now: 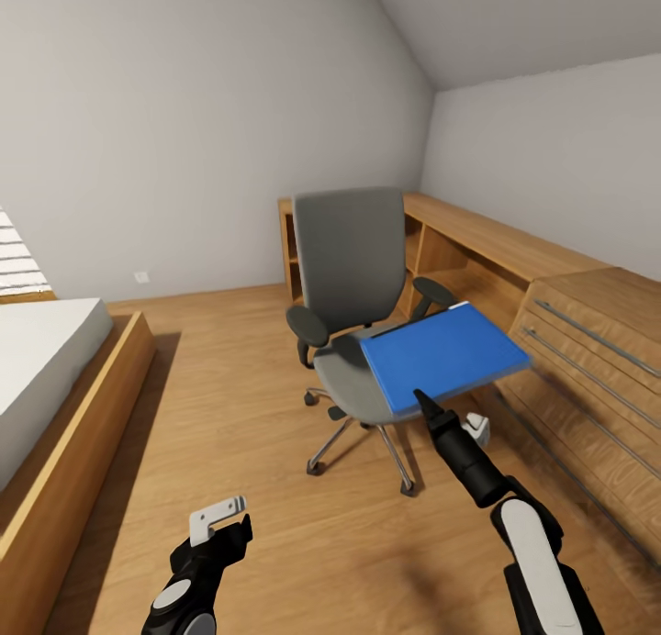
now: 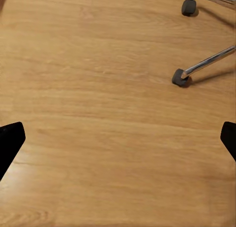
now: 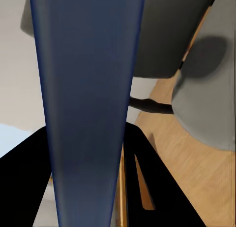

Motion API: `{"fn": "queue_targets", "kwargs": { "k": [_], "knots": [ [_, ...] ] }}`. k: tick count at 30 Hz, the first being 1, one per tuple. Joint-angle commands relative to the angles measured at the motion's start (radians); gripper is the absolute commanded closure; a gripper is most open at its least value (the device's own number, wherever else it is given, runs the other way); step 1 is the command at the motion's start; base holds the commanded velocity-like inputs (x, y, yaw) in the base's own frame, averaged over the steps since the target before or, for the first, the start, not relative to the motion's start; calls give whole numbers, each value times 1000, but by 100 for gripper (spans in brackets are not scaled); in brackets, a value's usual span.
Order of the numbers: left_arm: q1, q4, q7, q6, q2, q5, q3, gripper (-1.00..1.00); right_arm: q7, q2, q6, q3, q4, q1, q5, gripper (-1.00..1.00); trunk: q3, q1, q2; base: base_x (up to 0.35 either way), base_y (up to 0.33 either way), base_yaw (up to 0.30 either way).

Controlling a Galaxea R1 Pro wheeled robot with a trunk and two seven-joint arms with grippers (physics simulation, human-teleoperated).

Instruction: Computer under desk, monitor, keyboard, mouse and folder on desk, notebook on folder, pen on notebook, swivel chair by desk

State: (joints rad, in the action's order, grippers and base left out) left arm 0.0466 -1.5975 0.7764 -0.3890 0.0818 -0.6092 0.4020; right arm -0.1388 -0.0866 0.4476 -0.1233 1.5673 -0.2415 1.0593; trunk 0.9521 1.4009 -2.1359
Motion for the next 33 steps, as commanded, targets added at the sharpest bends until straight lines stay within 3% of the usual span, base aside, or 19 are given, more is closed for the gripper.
{"fn": "queue_targets", "kwargs": {
  "k": [1, 9, 18, 20, 23, 27, 30, 31, 33],
  "knots": [
    [1, -1, 8, -3, 1, -5, 2, -100, -3, 4, 8, -3, 0, 0, 5, 100, -2, -4, 7, 0, 0, 0],
    [1, 2, 9, -2, 1, -4, 3, -100, -2, 31, 32, -2, -7, 1, 86, 100, -27, -35, 63, 0, 0, 0],
    [1, 2, 9, -2, 1, -2, 3, -100, -4, 35, 74, -5, -9, 1, 112, 100, -56, -69, 126, 0, 0, 0],
    [1, 2, 9, -1, 1, -2, 3, -100, -4, 34, 74, -8, -9, 1, 143, 100, -62, -77, 140, 0, 0, 0],
    [1, 3, 8, -2, 1, -5, 3, -100, -3, 36, 78, -12, -9, 1, 235, 100, -71, -88, 161, 0, 0, 0],
    [1, 19, 6, -5, 2, -9, -3, -100, -4, 38, 77, -12, -8, 1, 275, 100, -84, -104, 189, 0, 0, 0],
    [1, 59, 4, -5, 2, -9, -7, -100, -3, 38, 73, -12, -6, 1, 276, 100, -93, -115, 210, 0, 0, 0],
    [1, 110, 0, -6, 2, -11, -36, -100, 0, 37, 69, -12, -4, 1, 276, 100, -96, -119, 217, 0, 0, 0],
    [1, 128, 1, -2, 2, -12, -54, -100, 2, 37, 68, -12, -3, 1, 275, 100, -103, -127, 231, 0, 0, -79]
  ]
}}
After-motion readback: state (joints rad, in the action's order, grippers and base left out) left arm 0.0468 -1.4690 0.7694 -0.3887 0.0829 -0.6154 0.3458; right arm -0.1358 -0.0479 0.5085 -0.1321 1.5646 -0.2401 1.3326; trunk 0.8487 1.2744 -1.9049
